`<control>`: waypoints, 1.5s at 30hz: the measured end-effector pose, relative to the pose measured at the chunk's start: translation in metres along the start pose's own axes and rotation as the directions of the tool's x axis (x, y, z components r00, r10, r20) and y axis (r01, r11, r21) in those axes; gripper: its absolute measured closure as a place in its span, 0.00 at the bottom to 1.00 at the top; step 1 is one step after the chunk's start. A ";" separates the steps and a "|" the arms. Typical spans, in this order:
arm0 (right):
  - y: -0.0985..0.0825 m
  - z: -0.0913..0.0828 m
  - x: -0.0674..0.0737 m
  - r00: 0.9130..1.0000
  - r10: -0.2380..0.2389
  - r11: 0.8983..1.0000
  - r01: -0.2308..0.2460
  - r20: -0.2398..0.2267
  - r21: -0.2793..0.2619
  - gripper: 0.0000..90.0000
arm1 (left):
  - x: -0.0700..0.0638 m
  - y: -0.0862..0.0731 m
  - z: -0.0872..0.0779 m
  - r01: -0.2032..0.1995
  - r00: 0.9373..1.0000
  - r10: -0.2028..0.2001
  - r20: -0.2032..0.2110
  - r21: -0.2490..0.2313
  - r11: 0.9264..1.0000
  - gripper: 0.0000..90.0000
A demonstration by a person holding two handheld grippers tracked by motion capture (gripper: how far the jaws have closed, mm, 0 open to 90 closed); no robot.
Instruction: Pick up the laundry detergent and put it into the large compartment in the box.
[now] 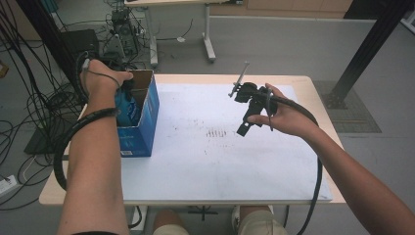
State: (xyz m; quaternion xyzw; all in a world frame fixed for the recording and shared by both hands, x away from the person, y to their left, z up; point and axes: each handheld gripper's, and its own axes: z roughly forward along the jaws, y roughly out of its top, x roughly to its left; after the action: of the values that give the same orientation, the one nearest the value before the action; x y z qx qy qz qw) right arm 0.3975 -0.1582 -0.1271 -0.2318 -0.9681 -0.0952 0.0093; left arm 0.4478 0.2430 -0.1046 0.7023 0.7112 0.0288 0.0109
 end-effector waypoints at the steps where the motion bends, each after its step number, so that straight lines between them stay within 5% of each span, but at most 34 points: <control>1: 0.001 0.000 0.000 1.000 0.001 1.000 -0.001 -0.002 0.003 0.07 | 0.000 -0.001 0.002 0.000 1.000 0.000 0.001 -0.004 1.000 0.41; 10: 0.004 0.004 0.001 1.000 0.001 1.000 -0.001 -0.006 0.009 0.07 | -0.008 -0.002 0.022 -0.024 1.000 0.024 -0.012 0.007 1.000 0.41; 45: 0.005 0.010 -0.001 1.000 -0.004 1.000 0.005 -0.010 0.016 0.07 | -0.021 -0.006 0.053 -0.070 0.997 0.070 -0.023 0.013 0.997 0.41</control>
State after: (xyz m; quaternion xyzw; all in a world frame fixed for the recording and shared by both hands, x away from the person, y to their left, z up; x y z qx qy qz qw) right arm 0.4007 -0.1526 -0.1359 -0.2291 -0.9693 -0.0885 0.0156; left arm 0.4449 0.2233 -0.1588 0.7265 0.6864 0.0330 -0.0026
